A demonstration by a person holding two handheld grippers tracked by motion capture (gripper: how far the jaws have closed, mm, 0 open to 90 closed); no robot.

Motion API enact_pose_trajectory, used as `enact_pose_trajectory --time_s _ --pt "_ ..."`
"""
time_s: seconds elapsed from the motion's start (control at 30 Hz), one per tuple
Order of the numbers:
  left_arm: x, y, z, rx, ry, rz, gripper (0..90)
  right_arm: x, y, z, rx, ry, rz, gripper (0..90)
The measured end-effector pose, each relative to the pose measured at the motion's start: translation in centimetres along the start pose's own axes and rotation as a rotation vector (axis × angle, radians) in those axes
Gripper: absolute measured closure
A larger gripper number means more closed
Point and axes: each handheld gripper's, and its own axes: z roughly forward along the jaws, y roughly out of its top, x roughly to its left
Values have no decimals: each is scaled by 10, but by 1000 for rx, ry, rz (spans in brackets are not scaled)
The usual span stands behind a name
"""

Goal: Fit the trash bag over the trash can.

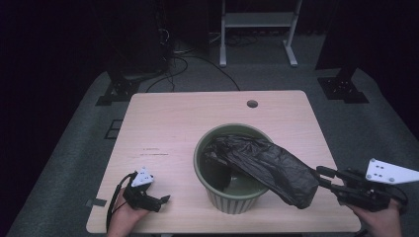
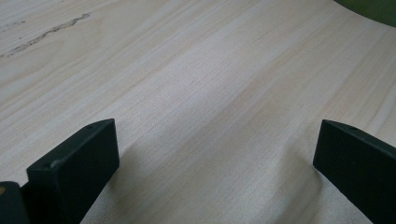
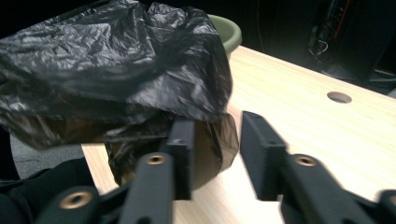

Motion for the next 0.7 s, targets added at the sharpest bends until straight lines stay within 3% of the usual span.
enact_pose_trajectory --time_s 0.17,0.33,0.43,0.53,0.7 --pt "-1 4 -7 -48 -2 -6 0 2 8 9 -12 21 -25 894" --pt "-3 19 -26 -137 -25 5 0 3 23 16 -18 36 -44 900" --pt "-4 30 -39 -219 -67 -1 0 4 32 23 -17 47 -59 900" --pt "-8 40 -49 -269 -116 18 0 4 40 28 -13 53 -73 900" --pt "-15 59 -65 -370 -239 48 0 4 49 33 -11 59 -82 900"
